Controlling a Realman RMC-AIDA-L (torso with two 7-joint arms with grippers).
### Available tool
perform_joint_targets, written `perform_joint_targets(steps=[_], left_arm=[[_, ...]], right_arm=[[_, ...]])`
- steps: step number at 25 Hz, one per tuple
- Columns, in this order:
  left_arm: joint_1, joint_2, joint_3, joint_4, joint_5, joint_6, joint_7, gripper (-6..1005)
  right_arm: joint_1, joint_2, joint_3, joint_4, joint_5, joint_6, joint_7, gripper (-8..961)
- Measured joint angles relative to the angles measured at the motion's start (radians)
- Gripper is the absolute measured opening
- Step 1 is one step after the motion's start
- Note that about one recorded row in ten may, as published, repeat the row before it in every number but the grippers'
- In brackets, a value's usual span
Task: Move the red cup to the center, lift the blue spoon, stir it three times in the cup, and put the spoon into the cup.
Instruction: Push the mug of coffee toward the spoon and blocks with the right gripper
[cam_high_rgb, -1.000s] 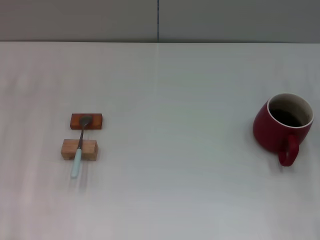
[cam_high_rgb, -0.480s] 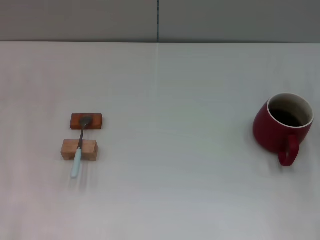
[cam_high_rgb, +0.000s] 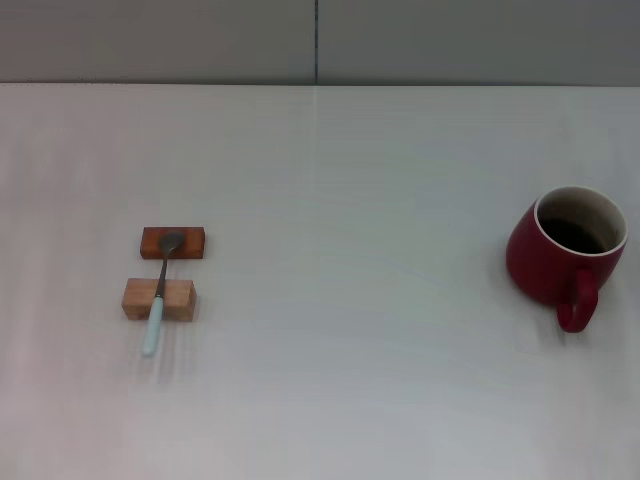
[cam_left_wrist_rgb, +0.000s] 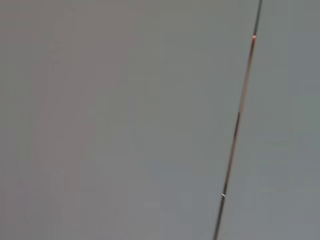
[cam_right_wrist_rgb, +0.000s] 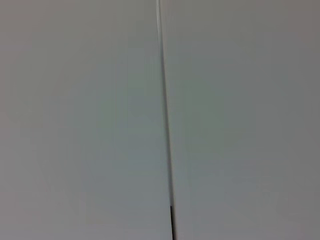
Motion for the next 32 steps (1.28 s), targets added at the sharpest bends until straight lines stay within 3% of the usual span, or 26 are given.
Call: perform_joint_targets(steps=[1,2,3,5,8,10,15,21,32], left_arm=[[0.007,0.014,0.038,-0.001,0.000,-0.005,-0.037,321],[0.007,0.014,0.038,-0.001,0.000,-0.005,-0.037,321],[0.017,0.039,0.097,-0.001,0.000,-0.004,-0.106,320],[0.021,0.046,0.107,-0.001,0.000,-0.001,-0.128,367],[0.030,0.048,0.109,-0.002,0.000,0.013,-0.134,438],[0.036,0.046,0.115,-0.002,0.000,0.028,-0.131,652],[0.051,0.046,0.135,-0.002,0.000,0.069,-0.130,740],[0.074,0.065,0.182,-0.003,0.000,0.081,-0.151,846],[0.055,0.057,0.158,0.004,-0.002,0.068,-0.137,840]], right_arm=[[0.000,-0.001,0.000,0.000,0.000,0.000,0.000,625],[0.001,-0.002,0.000,0.000,0.000,0.001,0.000,625],[0.002,-0.002,0.000,0.000,0.000,0.001,0.000,625],[0.006,-0.003,0.001,-0.001,0.000,0.002,0.000,626],[0.008,-0.003,0.001,-0.002,0.000,0.002,0.000,626],[0.009,-0.004,0.001,-0.002,0.000,0.000,0.000,626],[0.009,-0.004,-0.002,-0.002,0.000,-0.001,0.000,626],[0.008,-0.004,0.002,-0.003,0.000,0.000,0.000,625],[0.003,0.000,-0.006,-0.003,0.000,0.000,0.000,625]])
